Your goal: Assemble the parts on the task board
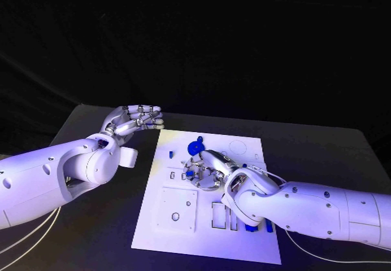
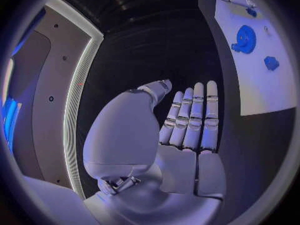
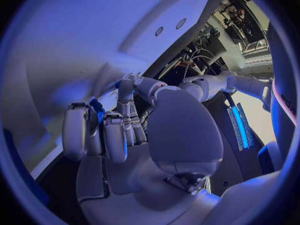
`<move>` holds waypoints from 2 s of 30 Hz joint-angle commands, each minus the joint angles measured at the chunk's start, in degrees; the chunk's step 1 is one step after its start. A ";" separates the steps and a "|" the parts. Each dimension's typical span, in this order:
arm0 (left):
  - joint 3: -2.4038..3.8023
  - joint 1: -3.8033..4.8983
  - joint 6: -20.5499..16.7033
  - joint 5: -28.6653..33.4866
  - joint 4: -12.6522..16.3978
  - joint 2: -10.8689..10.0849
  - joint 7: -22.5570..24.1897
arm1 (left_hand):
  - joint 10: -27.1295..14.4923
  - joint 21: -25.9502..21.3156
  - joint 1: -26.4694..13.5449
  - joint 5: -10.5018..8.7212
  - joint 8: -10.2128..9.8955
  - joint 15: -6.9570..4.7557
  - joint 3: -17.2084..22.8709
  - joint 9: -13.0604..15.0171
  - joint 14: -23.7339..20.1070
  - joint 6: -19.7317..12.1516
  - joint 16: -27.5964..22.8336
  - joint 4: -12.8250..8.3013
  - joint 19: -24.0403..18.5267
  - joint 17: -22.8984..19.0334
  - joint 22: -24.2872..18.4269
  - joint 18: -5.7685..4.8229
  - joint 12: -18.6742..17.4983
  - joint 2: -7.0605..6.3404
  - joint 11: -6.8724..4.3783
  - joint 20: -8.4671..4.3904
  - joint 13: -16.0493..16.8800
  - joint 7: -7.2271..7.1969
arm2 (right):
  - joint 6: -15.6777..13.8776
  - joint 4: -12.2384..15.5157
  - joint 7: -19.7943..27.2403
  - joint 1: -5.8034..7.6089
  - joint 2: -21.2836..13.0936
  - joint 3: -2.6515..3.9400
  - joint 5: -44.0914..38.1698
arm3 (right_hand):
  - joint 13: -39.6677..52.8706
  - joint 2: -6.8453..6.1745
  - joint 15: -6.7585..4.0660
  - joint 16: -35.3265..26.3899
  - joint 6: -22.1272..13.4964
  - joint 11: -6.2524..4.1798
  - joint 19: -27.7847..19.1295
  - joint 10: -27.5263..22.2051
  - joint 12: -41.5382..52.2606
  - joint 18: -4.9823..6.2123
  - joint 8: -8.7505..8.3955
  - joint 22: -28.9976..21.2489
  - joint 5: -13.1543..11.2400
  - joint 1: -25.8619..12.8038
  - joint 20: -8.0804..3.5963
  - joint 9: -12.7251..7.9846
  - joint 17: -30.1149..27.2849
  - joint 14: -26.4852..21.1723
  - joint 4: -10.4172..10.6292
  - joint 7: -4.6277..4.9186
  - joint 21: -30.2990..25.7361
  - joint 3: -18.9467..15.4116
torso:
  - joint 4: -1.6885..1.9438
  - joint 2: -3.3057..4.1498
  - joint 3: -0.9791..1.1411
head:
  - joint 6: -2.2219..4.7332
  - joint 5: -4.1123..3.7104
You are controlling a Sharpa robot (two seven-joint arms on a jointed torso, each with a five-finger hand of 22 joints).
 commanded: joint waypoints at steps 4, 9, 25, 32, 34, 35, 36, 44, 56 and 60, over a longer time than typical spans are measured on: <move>0.04 0.03 0.78 -0.12 0.07 0.03 0.33 | -0.26 0.20 0.05 -0.18 -0.36 0.11 -0.16 -0.07 0.04 0.20 -0.34 -0.30 -0.39 0.08 0.09 0.52 -0.35 0.21 0.16 -0.14 0.03 1.11 | 0.22 0.05 0.32 -0.05 -0.07 -0.01 -0.28 | 0.04 -0.63 0.16 -0.32 -0.46 0.19 -0.30 0.14 -0.11 0.46 -0.41 6.27 0.24 0.20 0.07 -0.09 7.12 4.38 -0.31 0.18 -0.42 0.02 | 0.02 0.01 -0.02 | -0.02 -0.19; 0.04 0.03 0.80 -0.12 0.08 0.03 0.32 | -0.26 0.20 0.05 -0.18 -0.36 0.11 -0.16 -0.07 0.04 0.20 -0.34 -0.30 -0.39 0.08 0.09 0.52 -0.35 0.21 0.16 -0.14 0.03 1.11 | 0.27 0.08 0.26 -0.05 -0.14 -0.01 -0.28 | 0.05 -0.64 0.17 -0.35 -0.47 0.20 -0.29 0.14 -0.10 0.45 -0.44 6.30 0.25 0.20 0.08 -0.10 7.04 4.36 -0.31 0.19 -0.39 0.03 | 0.02 -0.01 -0.01 | -0.06 -0.19; 0.04 0.03 0.79 -0.12 0.05 0.02 0.30 | -0.26 0.20 0.05 -0.18 -0.36 0.11 -0.16 -0.07 0.04 0.20 -0.34 -0.30 -0.39 0.08 0.09 0.52 -0.35 0.21 0.16 -0.14 0.03 1.11 | -0.01 0.32 0.21 -0.05 -0.43 -0.01 -0.36 | 1.35 -0.67 0.21 -0.38 -0.33 0.23 -0.25 0.89 1.48 0.44 -0.43 6.34 0.22 0.17 0.12 -0.11 6.95 4.35 -0.31 0.20 -0.35 -0.03 | -0.03 -0.03 0.00 | -0.22 -0.09; 0.04 0.03 0.77 -0.12 0.04 0.00 0.28 | -0.26 0.20 0.05 -0.18 -0.36 0.11 -0.16 -0.07 0.04 0.20 -0.34 -0.30 -0.39 0.08 0.09 0.52 -0.35 0.21 0.16 -0.14 0.03 1.11 | -0.19 0.44 0.10 -0.06 -0.59 -0.01 -0.54 | 1.76 -0.85 0.24 -0.40 -0.47 0.27 -0.28 1.10 1.98 0.46 -0.58 6.30 0.20 0.07 0.15 -0.19 6.87 4.33 -0.31 0.26 -0.44 -0.14 | -0.01 -0.02 0.00 | -0.21 -0.11; 0.04 0.03 0.76 -0.12 0.04 0.00 0.27 | -0.26 0.20 0.05 -0.18 -0.36 0.11 -0.16 -0.07 0.04 0.20 -0.34 -0.30 -0.39 0.08 0.09 0.52 -0.35 0.21 0.16 -0.14 0.03 1.11 | -0.29 0.48 0.09 -0.06 -0.62 -0.01 -0.59 | 1.76 -0.85 0.24 -0.40 -0.47 0.27 -0.28 1.10 1.98 0.46 -0.58 6.30 0.20 0.07 0.15 -0.19 6.87 4.33 -0.31 0.26 -0.44 -0.14 | -0.01 -0.01 0.02 | -0.22 -0.11; 0.04 0.03 0.76 -0.12 0.03 0.00 0.27 | -0.26 0.20 0.05 -0.18 -0.36 0.11 -0.16 -0.07 0.04 0.20 -0.34 -0.30 -0.39 0.08 0.09 0.52 -0.35 0.21 0.16 -0.14 0.03 1.11 | -0.32 0.49 0.06 -0.06 -0.64 -0.01 -0.63 | 1.86 -0.94 0.26 -0.41 -0.53 0.29 -0.29 1.15 2.10 0.46 -0.65 6.30 0.19 0.04 0.17 -0.22 6.86 4.33 -0.33 0.28 -0.45 -0.19 | -0.01 -0.01 0.01 | -0.23 -0.12; 0.04 0.03 0.76 -0.12 0.03 0.00 0.27 | -0.26 0.20 0.05 -0.18 -0.36 0.11 -0.16 -0.07 0.04 0.20 -0.34 -0.30 -0.39 0.08 0.09 0.52 -0.35 0.21 0.16 -0.14 0.03 1.11 | -0.35 0.50 0.01 -0.06 -0.65 -0.01 -0.69 | 1.86 -0.94 0.26 -0.41 -0.53 0.29 -0.29 1.15 2.10 0.46 -0.65 6.30 0.19 0.04 0.17 -0.22 6.86 4.33 -0.33 0.28 -0.45 -0.19 | -0.01 -0.02 0.02 | -0.22 -0.13; 0.04 0.02 0.77 -0.12 -0.01 0.02 0.27 | -0.26 0.20 0.05 -0.18 -0.36 0.11 -0.16 -0.07 0.04 0.20 -0.34 -0.30 -0.39 0.08 0.09 0.52 -0.35 0.21 0.16 -0.14 0.03 1.11 | -0.47 0.49 -0.61 -0.06 -0.90 -0.01 -1.61 | 1.99 -1.42 0.35 -0.44 -1.06 0.41 -0.32 1.09 2.23 0.48 -1.15 6.27 0.21 -0.05 0.26 -0.46 6.80 4.32 -0.41 0.44 -0.57 -0.40 | -0.03 -0.01 0.01 | -0.23 -0.23; 0.04 0.02 0.79 -0.13 -0.10 0.10 0.24 | -0.29 0.66 -0.28 -0.20 -0.49 0.12 0.07 -0.12 0.12 0.22 -0.63 -0.63 -0.75 0.27 0.31 0.50 -0.36 0.21 0.16 -0.13 0.02 1.10 | -0.13 0.50 -1.67 -0.07 -1.30 -0.01 -2.74 | 2.64 -2.21 0.61 -0.47 -2.27 0.73 -0.26 1.28 2.98 0.45 -2.30 6.35 0.22 0.07 0.46 -0.96 6.72 4.31 -0.71 0.85 -0.56 -0.75 | -0.03 0.00 0.02 | -0.28 -0.37; 0.04 0.01 0.80 -0.13 -0.12 0.12 0.23 | -0.29 0.66 -0.28 -0.20 -0.49 0.12 0.07 -0.12 0.12 0.22 -0.63 -0.63 -0.75 0.27 0.31 0.50 -0.36 0.21 0.16 -0.13 0.02 1.10 | -0.01 0.63 -1.81 -0.07 -1.44 -0.01 -2.82 | 3.08 -2.24 0.62 -0.46 -2.32 0.74 -0.27 1.52 3.51 0.46 -2.36 6.34 0.21 0.09 0.47 -0.99 6.76 4.31 -0.73 0.86 -0.59 -0.78 | -0.01 -0.03 0.02 | -0.34 -0.39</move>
